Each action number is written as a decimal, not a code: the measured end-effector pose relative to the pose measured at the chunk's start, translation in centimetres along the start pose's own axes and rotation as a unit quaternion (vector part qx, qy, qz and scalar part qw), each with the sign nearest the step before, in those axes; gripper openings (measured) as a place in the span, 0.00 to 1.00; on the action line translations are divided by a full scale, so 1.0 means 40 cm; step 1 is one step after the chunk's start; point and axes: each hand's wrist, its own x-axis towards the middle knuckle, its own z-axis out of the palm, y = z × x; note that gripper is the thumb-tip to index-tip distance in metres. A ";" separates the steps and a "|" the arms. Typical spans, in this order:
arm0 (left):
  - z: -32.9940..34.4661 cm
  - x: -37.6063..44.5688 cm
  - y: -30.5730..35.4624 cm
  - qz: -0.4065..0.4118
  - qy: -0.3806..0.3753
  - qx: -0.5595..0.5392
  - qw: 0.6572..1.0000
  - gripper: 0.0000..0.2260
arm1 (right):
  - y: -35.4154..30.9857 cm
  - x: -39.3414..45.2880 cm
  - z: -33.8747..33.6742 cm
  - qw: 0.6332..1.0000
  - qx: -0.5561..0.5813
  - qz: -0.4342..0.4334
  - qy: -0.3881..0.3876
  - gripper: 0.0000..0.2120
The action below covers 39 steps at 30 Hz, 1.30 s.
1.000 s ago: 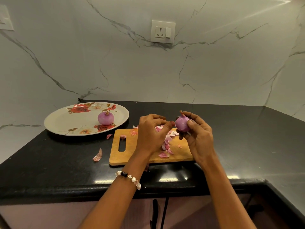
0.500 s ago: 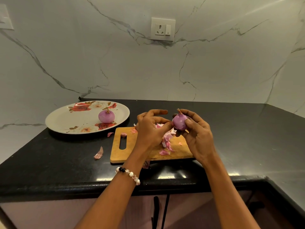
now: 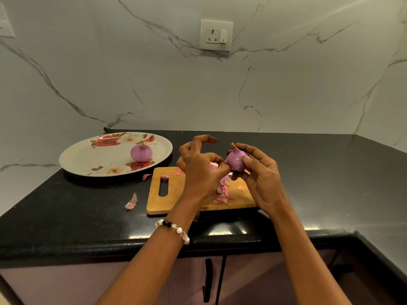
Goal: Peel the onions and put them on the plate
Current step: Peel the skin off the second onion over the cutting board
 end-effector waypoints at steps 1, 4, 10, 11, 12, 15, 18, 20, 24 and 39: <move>0.003 -0.001 -0.001 0.009 0.003 0.008 1.000 0.03 | -0.002 0.000 0.000 1.000 0.003 0.001 0.000 0.12; 0.007 -0.002 -0.002 0.010 0.009 0.016 1.000 0.02 | -0.005 0.001 -0.003 1.000 0.024 0.014 0.010 0.12; -0.004 0.001 0.009 -0.017 -0.028 -0.022 0.999 0.05 | -0.012 0.009 0.000 0.991 0.075 0.073 0.082 0.13; -0.006 0.001 0.011 -0.018 -0.032 -0.029 0.999 0.06 | -0.012 0.008 0.000 0.989 0.081 0.082 0.093 0.13; -0.007 0.001 0.013 -0.019 -0.036 -0.033 0.999 0.06 | -0.013 0.008 0.000 0.987 0.086 0.088 0.102 0.13; -0.007 0.002 0.013 -0.023 -0.032 -0.015 0.999 0.05 | -0.013 0.007 0.001 0.985 0.088 0.091 0.118 0.12; -0.002 0.006 0.011 -0.036 -0.007 0.028 0.999 0.03 | -0.012 0.008 0.000 0.986 0.082 0.080 0.123 0.11; 0.003 0.006 0.005 -0.034 0.006 0.054 0.998 0.05 | -0.008 0.008 -0.001 0.986 0.077 0.077 0.123 0.12; 0.006 0.005 -0.004 -0.039 0.037 0.101 0.993 0.05 | -0.004 0.006 -0.001 0.988 0.070 0.077 0.115 0.14; 0.006 0.008 -0.009 -0.085 0.043 0.048 0.994 0.11 | 0.001 0.002 -0.010 0.991 0.015 0.071 0.113 0.15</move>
